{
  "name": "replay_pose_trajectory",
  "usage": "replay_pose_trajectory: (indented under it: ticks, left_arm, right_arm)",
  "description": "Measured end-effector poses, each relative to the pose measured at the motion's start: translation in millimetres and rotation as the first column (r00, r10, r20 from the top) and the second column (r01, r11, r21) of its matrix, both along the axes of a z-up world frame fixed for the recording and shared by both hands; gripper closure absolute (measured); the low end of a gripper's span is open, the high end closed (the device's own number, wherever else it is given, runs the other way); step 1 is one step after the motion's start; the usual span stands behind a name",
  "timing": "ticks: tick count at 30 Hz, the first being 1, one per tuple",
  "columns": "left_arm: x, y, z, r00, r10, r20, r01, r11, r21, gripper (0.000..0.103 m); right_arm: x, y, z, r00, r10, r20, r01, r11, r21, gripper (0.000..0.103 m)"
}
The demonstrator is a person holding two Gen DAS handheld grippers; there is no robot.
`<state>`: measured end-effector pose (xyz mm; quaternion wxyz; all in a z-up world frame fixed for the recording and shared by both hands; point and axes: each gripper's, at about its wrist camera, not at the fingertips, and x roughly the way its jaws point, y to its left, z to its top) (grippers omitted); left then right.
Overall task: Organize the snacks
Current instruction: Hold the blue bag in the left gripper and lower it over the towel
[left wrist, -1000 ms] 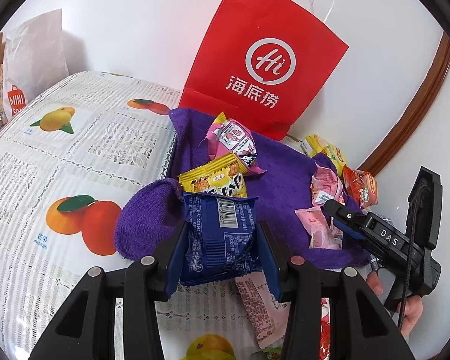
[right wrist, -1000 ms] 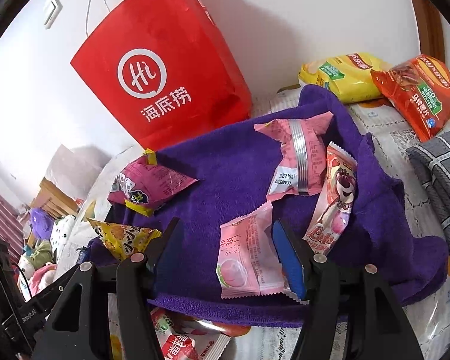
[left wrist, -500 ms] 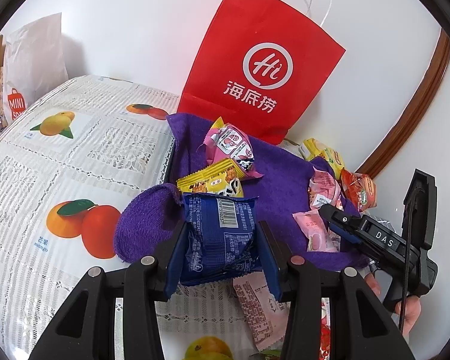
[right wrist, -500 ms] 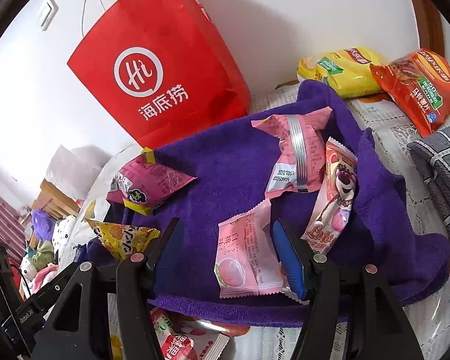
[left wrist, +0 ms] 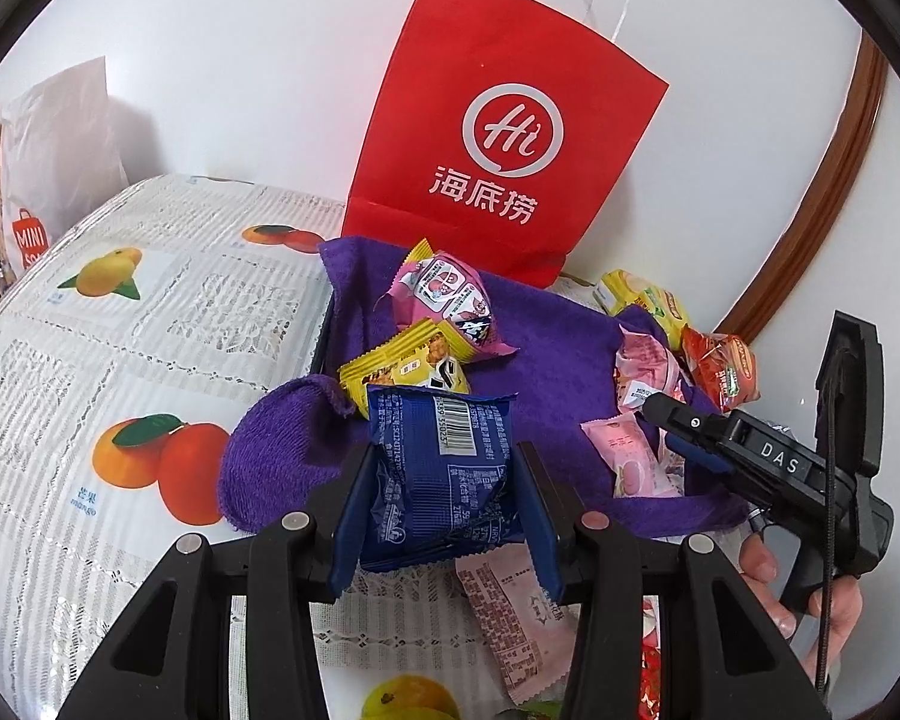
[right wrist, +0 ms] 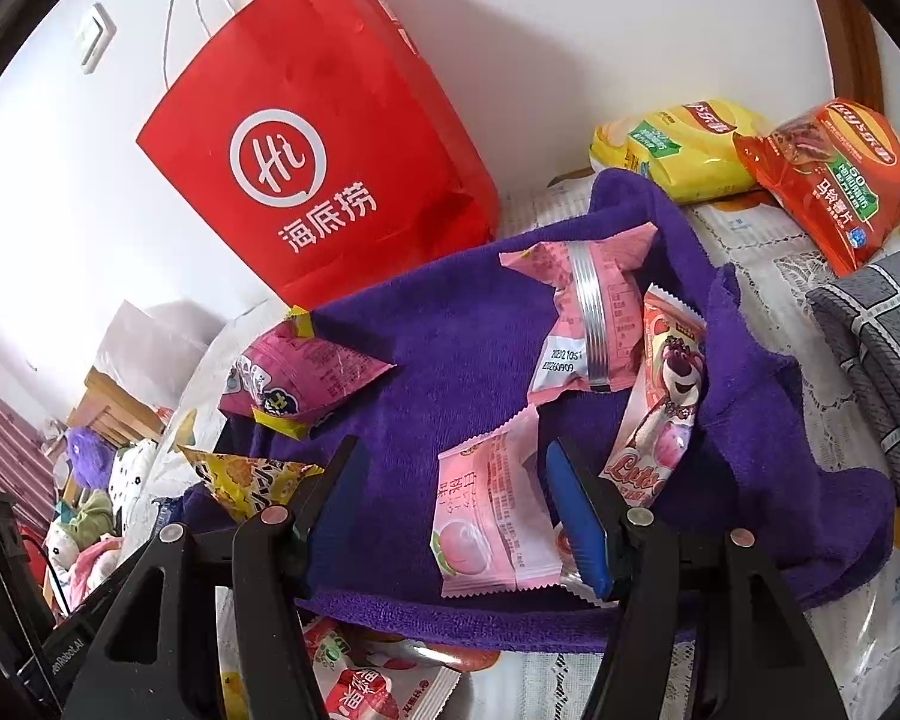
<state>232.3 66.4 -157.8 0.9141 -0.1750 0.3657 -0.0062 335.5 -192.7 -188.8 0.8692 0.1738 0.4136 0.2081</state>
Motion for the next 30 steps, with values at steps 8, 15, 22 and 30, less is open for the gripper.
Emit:
replay_pose_trajectory:
  ticks: [8, 15, 22, 30]
  left_arm:
    - [10, -10, 18, 1.000, -0.030, -0.006, 0.030, 0.999, 0.012, 0.060]
    - [30, -32, 38, 0.998, -0.060, 0.007, 0.059, 0.993, 0.102, 0.060]
    - [44, -43, 29, 0.999, -0.042, 0.013, 0.041, 0.998, 0.047, 0.060]
    - [50, -43, 17, 0.999, -0.040, -0.001, 0.040, 0.999, 0.033, 0.060]
  right_arm:
    - [0, -1, 0, 1.000, -0.004, -0.004, 0.004, 1.000, 0.006, 0.041]
    - [-1, -2, 1, 1.000, -0.007, -0.002, 0.007, 1.000, 0.006, 0.041]
    - [-2, -6, 2, 1.000, -0.018, 0.001, 0.018, 1.000, 0.020, 0.041]
    - [-3, -9, 4, 1.000, -0.025, -0.001, 0.025, 0.999, 0.040, 0.041]
